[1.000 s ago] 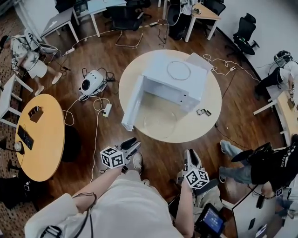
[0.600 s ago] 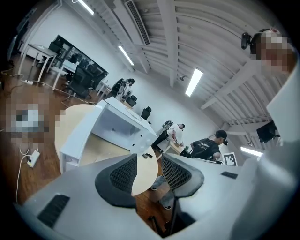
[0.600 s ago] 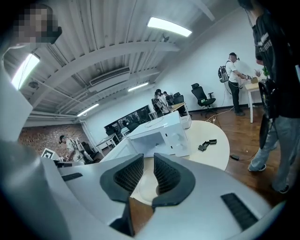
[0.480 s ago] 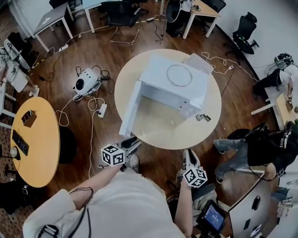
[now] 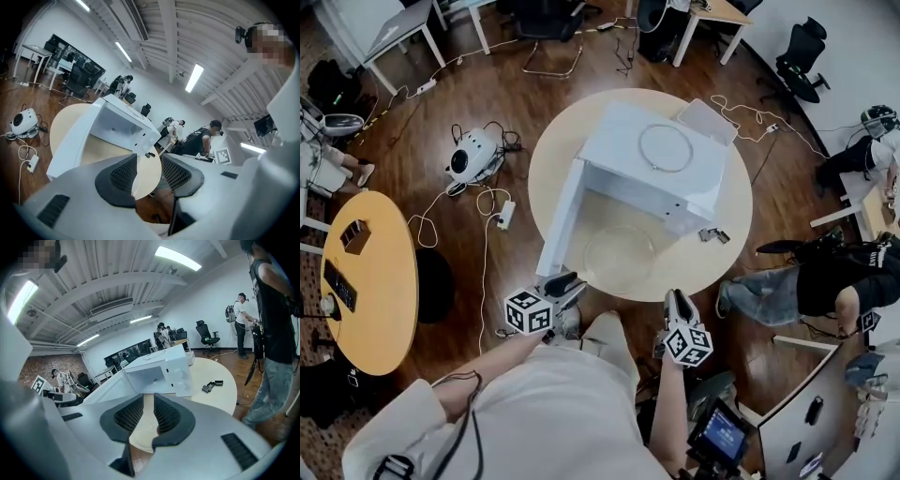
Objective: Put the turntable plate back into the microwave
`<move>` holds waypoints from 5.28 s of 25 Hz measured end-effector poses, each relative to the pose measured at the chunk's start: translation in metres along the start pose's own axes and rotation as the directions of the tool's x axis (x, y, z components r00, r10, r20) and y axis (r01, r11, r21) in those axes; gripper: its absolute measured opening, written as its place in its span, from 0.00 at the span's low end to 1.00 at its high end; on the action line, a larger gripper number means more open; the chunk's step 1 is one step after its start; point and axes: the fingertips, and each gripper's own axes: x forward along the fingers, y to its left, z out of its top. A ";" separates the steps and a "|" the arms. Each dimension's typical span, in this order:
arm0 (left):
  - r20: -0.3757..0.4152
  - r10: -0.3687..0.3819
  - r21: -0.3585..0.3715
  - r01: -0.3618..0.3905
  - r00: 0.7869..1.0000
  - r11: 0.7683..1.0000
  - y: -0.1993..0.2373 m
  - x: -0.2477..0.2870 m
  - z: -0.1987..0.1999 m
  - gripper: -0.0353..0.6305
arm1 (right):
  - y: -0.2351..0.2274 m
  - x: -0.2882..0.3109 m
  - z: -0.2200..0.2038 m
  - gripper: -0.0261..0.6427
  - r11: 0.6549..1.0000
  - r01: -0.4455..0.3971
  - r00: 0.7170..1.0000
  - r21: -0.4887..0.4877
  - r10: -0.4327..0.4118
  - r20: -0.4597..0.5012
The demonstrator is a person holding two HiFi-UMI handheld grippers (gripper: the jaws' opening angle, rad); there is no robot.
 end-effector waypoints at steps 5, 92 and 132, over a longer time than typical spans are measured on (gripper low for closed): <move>-0.018 0.063 -0.037 -0.064 0.998 0.997 0.006 0.006 -0.013 0.29 | -0.018 0.024 -0.005 0.15 0.999 -0.035 0.998 -0.005 0.034 -0.058; 0.017 0.416 -0.771 -0.253 0.909 0.584 0.174 0.127 -0.187 0.29 | -0.084 0.186 -0.173 0.09 0.684 0.022 0.751 0.729 0.470 -0.463; 0.327 0.233 -0.829 0.160 0.916 0.536 0.077 0.152 -0.086 0.11 | -0.030 0.131 -0.119 0.11 0.503 -0.313 0.624 0.806 0.749 -0.226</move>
